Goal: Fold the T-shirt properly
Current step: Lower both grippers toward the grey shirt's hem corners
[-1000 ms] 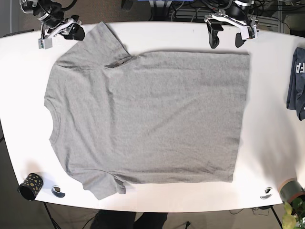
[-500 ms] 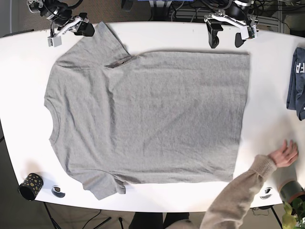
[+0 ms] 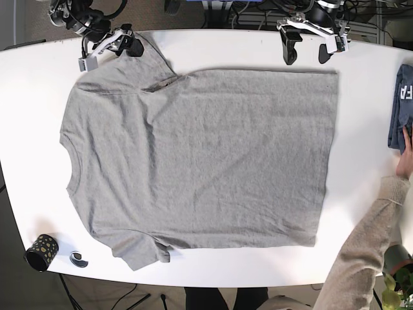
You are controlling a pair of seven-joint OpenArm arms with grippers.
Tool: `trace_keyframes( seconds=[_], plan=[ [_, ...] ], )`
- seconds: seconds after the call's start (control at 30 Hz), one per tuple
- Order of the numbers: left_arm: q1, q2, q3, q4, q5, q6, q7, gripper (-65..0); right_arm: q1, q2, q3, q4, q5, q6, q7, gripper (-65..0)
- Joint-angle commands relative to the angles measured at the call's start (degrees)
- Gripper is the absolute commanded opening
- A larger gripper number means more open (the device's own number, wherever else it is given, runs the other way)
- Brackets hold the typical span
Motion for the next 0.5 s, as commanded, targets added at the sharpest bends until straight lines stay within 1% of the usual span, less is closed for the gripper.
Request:
trace_keyframes(
  seconds=[0.0,0.13,0.17,0.2,0.23,0.27,0.33,0.37,0.47],
  plan=[
    [0.6,-0.3,-0.2,0.8,-0.2,-0.3,-1.2,-13.1,-0.4,0.5,0.3,0.4,0.3,0.03,0.4,-38.2],
    [0.6,-0.3,-0.4,0.8,-0.2,-0.3,-1.2,-13.1,0.6,0.6,0.6,-1.8,0.3,0.03,0.4,-38.7],
    [0.6,-0.3,-0.9,0.8,-0.3,-0.3,-1.2,-13.1,0.6,0.7,0.7,-2.2,0.3,0.03,0.4,-40.1],
    [0.6,-0.1,-1.8,0.8,-0.4,-0.3,-1.2,-13.1,0.6,0.9,0.7,-2.4,0.3,0.03,0.4,-43.4],
    [0.6,0.2,-2.8,0.8,-0.4,-0.3,-1.2,-13.1,0.6,1.0,0.7,-2.5,0.3,0.03,0.4,-48.8],
    [0.6,0.3,-3.4,0.8,-0.4,-0.3,-1.2,-13.1,0.6,1.0,0.7,-2.5,0.3,0.03,0.4,-52.8],
    [0.6,1.0,-4.6,0.8,-0.4,-0.3,-1.2,-13.1,0.6,1.0,0.6,-2.5,0.3,0.03,0.3,-63.6],
    [0.6,1.3,-5.2,0.8,-0.4,-0.3,-1.2,-13.1,0.6,1.0,0.6,-2.4,0.3,0.03,0.3,-65.0],
    [0.6,2.0,-6.5,0.8,-0.4,-0.3,-1.2,-13.1,0.3,1.0,0.6,-2.3,0.3,0.03,0.3,-65.0]
  ],
)
